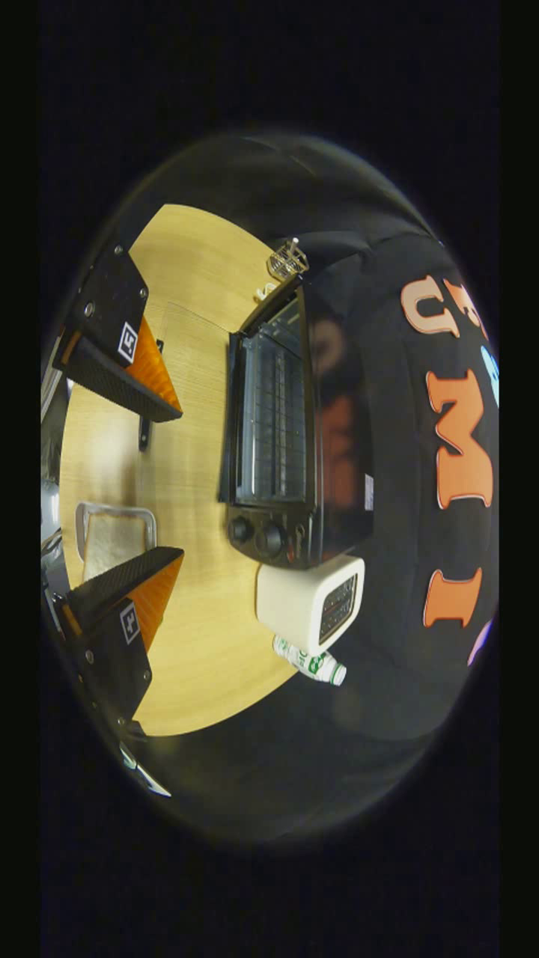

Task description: Open the toaster oven, put the food inside, and close the toaster oven door.

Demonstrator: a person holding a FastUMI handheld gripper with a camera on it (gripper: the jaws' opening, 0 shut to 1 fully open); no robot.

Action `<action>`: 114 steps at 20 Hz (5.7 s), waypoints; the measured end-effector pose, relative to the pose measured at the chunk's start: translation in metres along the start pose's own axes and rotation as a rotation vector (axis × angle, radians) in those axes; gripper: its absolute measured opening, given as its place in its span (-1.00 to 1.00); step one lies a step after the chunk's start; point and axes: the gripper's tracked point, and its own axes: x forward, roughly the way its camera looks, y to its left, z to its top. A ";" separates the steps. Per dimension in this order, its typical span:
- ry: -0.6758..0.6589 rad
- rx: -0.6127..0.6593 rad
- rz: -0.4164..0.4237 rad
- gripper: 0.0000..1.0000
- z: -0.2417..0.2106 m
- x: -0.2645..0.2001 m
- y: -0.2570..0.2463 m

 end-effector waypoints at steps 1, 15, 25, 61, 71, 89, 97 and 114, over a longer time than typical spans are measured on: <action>0.007 0.018 0.013 0.99 0.001 -0.006 -0.010; 0.298 0.250 0.241 0.99 -0.060 -0.026 -0.102; 0.454 0.224 0.297 0.80 -0.109 0.008 -0.086; -0.044 0.986 0.509 -0.42 0.018 0.074 0.095; -0.209 1.270 0.476 -0.43 0.069 0.130 0.119; -0.143 1.237 0.262 0.92 0.052 0.163 0.139; -0.092 1.084 0.224 0.97 0.015 0.123 0.147; -0.024 0.185 0.037 0.98 -0.098 0.049 0.154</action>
